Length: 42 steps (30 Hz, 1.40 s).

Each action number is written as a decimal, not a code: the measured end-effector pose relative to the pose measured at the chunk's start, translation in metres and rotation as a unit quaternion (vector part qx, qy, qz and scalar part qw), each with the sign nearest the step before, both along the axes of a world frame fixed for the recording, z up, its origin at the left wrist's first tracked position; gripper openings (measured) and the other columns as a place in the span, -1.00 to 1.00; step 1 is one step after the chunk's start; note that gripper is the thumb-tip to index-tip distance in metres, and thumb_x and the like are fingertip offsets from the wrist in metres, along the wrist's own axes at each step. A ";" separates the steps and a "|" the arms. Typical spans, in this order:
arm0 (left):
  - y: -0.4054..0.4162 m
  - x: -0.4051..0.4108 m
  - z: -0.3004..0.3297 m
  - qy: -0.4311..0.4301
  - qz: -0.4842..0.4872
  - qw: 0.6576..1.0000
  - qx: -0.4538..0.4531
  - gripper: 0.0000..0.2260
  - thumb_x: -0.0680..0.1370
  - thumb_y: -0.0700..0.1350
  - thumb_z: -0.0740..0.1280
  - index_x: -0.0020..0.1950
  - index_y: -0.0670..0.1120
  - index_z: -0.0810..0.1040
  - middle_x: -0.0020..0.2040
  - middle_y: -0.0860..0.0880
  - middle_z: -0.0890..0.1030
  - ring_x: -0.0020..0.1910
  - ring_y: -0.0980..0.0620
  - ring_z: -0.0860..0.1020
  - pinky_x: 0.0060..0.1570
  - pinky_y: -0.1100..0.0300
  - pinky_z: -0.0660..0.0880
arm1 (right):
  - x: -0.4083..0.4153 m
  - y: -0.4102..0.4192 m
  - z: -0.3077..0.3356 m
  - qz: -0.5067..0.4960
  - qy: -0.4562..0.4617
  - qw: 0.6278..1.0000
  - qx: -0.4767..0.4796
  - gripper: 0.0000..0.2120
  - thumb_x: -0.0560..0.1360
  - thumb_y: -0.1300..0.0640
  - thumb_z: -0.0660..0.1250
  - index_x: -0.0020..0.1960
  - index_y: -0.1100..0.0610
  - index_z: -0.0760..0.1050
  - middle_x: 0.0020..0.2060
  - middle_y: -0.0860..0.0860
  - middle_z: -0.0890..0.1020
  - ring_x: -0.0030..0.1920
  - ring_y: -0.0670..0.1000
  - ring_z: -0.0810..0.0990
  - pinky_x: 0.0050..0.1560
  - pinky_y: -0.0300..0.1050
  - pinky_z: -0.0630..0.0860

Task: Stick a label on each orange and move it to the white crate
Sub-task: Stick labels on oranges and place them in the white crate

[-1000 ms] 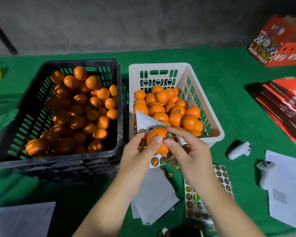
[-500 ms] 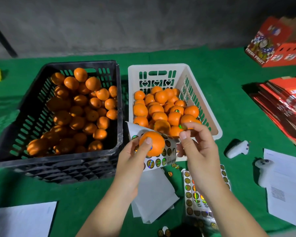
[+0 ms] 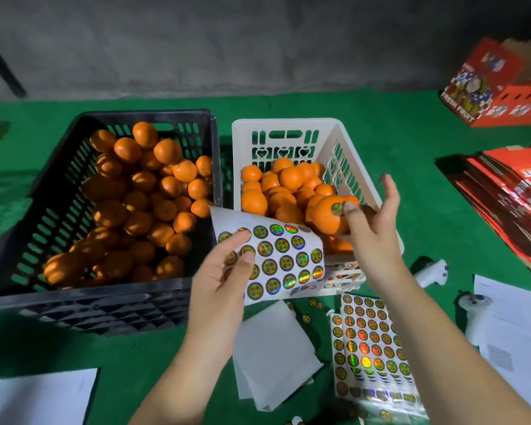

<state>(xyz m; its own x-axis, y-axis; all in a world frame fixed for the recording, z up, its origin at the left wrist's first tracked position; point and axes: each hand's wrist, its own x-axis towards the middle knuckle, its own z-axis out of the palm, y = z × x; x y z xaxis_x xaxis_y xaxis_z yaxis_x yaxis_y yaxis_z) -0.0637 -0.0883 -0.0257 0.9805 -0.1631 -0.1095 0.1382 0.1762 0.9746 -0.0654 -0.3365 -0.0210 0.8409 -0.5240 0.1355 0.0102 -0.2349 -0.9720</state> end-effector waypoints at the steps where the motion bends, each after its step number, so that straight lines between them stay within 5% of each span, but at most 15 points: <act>1: 0.004 0.003 0.001 -0.009 0.003 1.000 0.014 -0.72 0.60 -0.06 0.45 0.21 0.30 0.69 0.21 0.19 0.71 0.19 0.17 0.67 0.14 0.22 0.59 | 0.010 -0.011 -0.006 0.002 0.036 0.998 -0.042 -0.20 0.65 -0.08 0.33 0.67 -0.19 -0.13 0.16 0.00 0.56 0.28 0.09 0.57 0.41 0.32 0.47; 3: 0.010 0.007 0.002 -0.030 0.004 0.999 0.044 -0.71 0.56 0.00 0.39 0.20 0.34 0.68 0.20 0.25 0.70 0.16 0.22 0.66 0.13 0.26 0.57 | 0.023 -0.024 -0.018 0.029 0.114 0.982 -0.146 -0.15 0.65 -0.09 0.34 0.70 -0.05 -0.17 0.40 0.02 0.51 0.40 0.18 0.51 0.45 0.24 0.42; 5: 0.014 0.010 0.001 -0.041 0.002 0.997 0.062 -0.72 0.56 0.00 0.37 0.18 0.34 0.68 0.15 0.28 0.70 0.09 0.22 0.67 0.07 0.30 0.60 | 0.028 -0.029 -0.028 0.052 0.152 0.960 -0.228 -0.14 0.64 -0.14 0.33 0.70 -0.04 -0.17 0.32 0.17 0.59 0.31 0.28 0.55 0.30 0.21 0.48; 7: 0.017 0.009 0.003 -0.037 -0.017 0.997 0.066 -0.72 0.57 -0.01 0.35 0.20 0.29 0.68 0.10 0.21 0.72 0.05 0.11 0.69 0.03 0.19 0.65 | 0.026 -0.029 -0.033 0.048 0.162 0.949 -0.265 -0.15 0.65 -0.15 0.29 0.70 -0.08 -0.21 0.20 0.23 0.62 0.26 0.34 0.50 0.26 0.21 0.44; 11: 0.021 0.010 0.008 -0.081 -0.058 0.990 0.100 -0.59 0.60 -0.10 0.32 0.35 0.33 0.57 0.20 0.11 0.67 0.14 -0.11 0.66 0.17 -0.20 0.65 | 0.019 -0.016 -0.029 -0.028 0.124 0.955 -0.269 -0.19 0.64 -0.14 0.31 0.71 0.01 -0.08 0.40 0.16 0.48 0.40 0.26 0.39 0.46 0.24 0.28; 15: 0.024 0.017 0.014 -0.094 -0.160 0.983 -0.007 -0.27 0.70 -0.29 0.28 0.58 0.46 0.18 0.47 0.09 0.57 0.41 -0.01 0.58 0.26 -0.01 0.62 | 0.011 0.020 0.000 0.037 0.060 0.997 -0.009 -0.23 0.53 -0.49 0.20 0.62 -0.36 -0.04 0.30 -0.32 0.59 0.35 -0.35 0.47 0.41 -0.11 0.35; 17: 0.028 0.027 0.018 -0.098 -0.166 0.981 -0.017 -0.20 0.71 -0.28 0.28 0.60 0.51 0.03 0.47 0.07 0.57 0.42 -0.03 0.58 0.22 0.05 0.63 | 0.013 0.036 0.008 0.130 0.108 0.978 0.123 -0.06 0.32 -0.58 0.39 0.55 -0.52 -0.02 0.17 -0.32 0.68 0.24 -0.22 0.65 0.27 -0.05 0.53; 19: 0.034 0.043 0.021 -0.105 -0.155 0.982 0.025 -0.21 0.71 -0.22 0.31 0.57 0.54 0.00 0.46 0.11 0.58 0.41 0.05 0.58 0.21 0.10 0.63 | 0.024 0.042 0.006 0.186 0.107 0.945 0.248 0.02 0.30 -0.25 0.66 0.54 -0.49 0.10 0.23 -0.11 0.70 0.17 0.12 0.74 0.00 0.13 0.69; 22: 0.051 0.078 0.023 -0.147 -0.169 0.959 0.174 -0.38 0.69 0.00 0.34 0.62 0.41 0.13 0.40 0.21 0.60 0.37 0.22 0.56 0.27 0.19 0.59 | 0.042 0.047 -0.004 0.159 0.040 0.945 0.282 -0.02 0.46 0.21 0.57 0.60 -0.34 0.09 0.22 -0.10 0.72 0.18 0.15 0.73 -0.02 0.25 0.70; 27: 0.070 0.164 -0.003 -0.213 -0.124 0.851 0.464 -0.63 0.71 -0.08 0.28 0.53 -0.05 0.43 0.31 0.02 0.66 0.27 -0.02 0.63 0.25 0.04 0.54 | 0.043 0.060 -0.028 0.120 0.029 0.975 0.183 -0.04 0.53 0.20 0.53 0.53 -0.55 0.06 0.28 0.02 0.70 0.14 0.31 0.71 0.05 0.36 0.67; 31: 0.066 0.221 -0.055 -0.154 -0.286 0.645 0.692 -0.49 0.67 -0.09 0.30 0.61 -0.08 0.30 0.52 -0.17 0.40 0.48 -0.28 0.39 0.43 -0.16 0.42 | 0.044 0.061 -0.035 0.125 0.018 0.990 0.064 -0.01 0.56 0.15 0.51 0.51 -0.61 -0.06 0.10 0.01 0.76 0.04 0.26 0.76 0.09 0.41 0.65; 34: 0.062 0.251 -0.089 -0.157 -0.341 0.502 0.779 -0.41 0.63 -0.10 0.36 0.63 -0.06 0.25 0.61 -0.19 0.24 0.50 -0.33 0.32 0.41 -0.18 0.44 | 0.045 0.058 -0.037 0.147 0.009 0.987 0.059 0.00 0.59 0.22 0.44 0.59 -0.50 -0.12 0.14 0.02 0.75 0.09 0.13 0.76 0.06 0.19 0.70; 36: 0.058 0.266 -0.103 -0.137 -0.347 0.481 0.793 -0.38 0.64 -0.07 0.38 0.65 -0.06 0.22 0.64 -0.18 0.19 0.53 -0.33 0.28 0.39 -0.16 0.44 | 0.045 0.056 -0.036 0.158 0.010 0.984 0.077 -0.02 0.60 0.26 0.41 0.61 -0.46 -0.11 0.11 0.00 0.76 0.02 0.07 0.78 -0.08 -0.01 0.72; 39: 0.055 0.276 -0.121 -0.136 -0.312 0.481 0.808 -0.34 0.62 0.01 0.40 0.65 -0.06 0.19 0.57 -0.17 0.26 0.50 -0.29 0.28 0.35 -0.12 0.43 | 0.045 0.053 -0.038 0.147 0.018 0.986 0.072 -0.04 0.62 0.28 0.40 0.61 -0.45 -0.09 -0.24 -0.18 0.72 -0.36 -0.18 0.68 -0.39 -0.31 0.56; 42: 0.048 0.276 -0.131 -0.143 -0.238 0.490 0.826 -0.36 0.57 -0.06 0.45 0.58 -0.07 0.25 0.50 -0.20 0.29 0.44 -0.27 0.33 0.32 -0.07 0.43 | 0.045 0.053 -0.040 0.143 0.021 0.987 0.063 -0.05 0.61 0.28 0.40 0.61 -0.46 -0.04 -0.35 -0.29 0.61 -0.42 -0.24 0.60 -0.42 -0.39 0.47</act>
